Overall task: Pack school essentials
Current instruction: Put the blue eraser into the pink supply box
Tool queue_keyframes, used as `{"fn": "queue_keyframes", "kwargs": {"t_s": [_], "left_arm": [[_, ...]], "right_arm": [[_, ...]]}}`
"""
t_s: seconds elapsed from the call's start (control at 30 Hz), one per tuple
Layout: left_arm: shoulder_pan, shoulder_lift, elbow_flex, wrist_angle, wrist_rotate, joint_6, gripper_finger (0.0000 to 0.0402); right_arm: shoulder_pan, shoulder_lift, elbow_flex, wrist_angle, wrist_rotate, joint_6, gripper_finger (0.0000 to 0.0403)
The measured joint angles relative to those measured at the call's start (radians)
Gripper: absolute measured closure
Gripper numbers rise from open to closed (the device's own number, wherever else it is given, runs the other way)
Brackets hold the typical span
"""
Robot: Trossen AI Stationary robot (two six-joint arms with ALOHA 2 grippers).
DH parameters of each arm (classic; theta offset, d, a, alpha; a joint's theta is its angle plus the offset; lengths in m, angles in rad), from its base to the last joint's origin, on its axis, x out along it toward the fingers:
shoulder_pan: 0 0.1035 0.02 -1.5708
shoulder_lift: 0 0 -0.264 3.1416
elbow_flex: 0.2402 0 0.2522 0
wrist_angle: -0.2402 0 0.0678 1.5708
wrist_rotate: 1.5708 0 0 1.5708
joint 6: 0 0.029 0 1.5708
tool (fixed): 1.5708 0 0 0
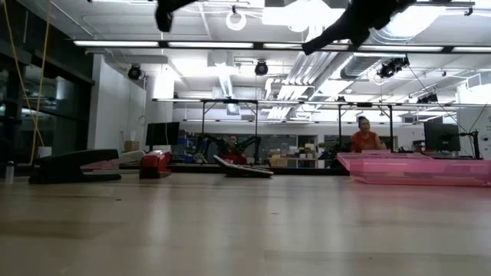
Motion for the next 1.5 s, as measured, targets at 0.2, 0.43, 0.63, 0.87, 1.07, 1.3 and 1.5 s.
{"fn": "queue_keyframes", "kwargs": {"t_s": [0.2, 0.43, 0.63, 0.87, 1.07, 1.3, 1.5], "left_arm": [[-0.198, -0.088, -0.123, 0.149, -0.327, 0.099, 0.0242], [-0.313, -0.080, -0.268, 0.362, -0.369, 0.093, 0.0249], [-0.312, -0.079, -0.269, 0.373, -0.372, 0.100, 0.0249], [-0.312, -0.079, -0.269, 0.370, -0.360, 0.099, 0.0249], [-0.312, -0.079, -0.269, 0.369, -0.370, 0.099, 0.0249], [-0.312, -0.079, -0.269, 0.345, -0.372, 0.099, 0.0249], [-0.312, -0.079, -0.269, 0.334, -0.374, 0.099, 0.0249]], "right_arm": [[-0.015, -0.135, -0.226, 0.414, 0.021, 0.114, 0.0402], [-0.016, -0.157, -0.269, 0.526, 0.021, 0.118, 0.0402], [-0.016, -0.158, -0.260, 0.526, 0.020, 0.106, 0.0403], [-0.016, -0.136, -0.157, 0.269, 0.163, 0.172, 0.0403], [-0.073, -0.001, 0.044, -0.396, 0.322, 0.286, 0.0403], [-0.174, 0.037, -0.098, -0.515, 0.306, 0.561, 0.0403], [-0.229, -0.064, -0.318, -0.204, 0.200, 0.706, 0.0403]]}}
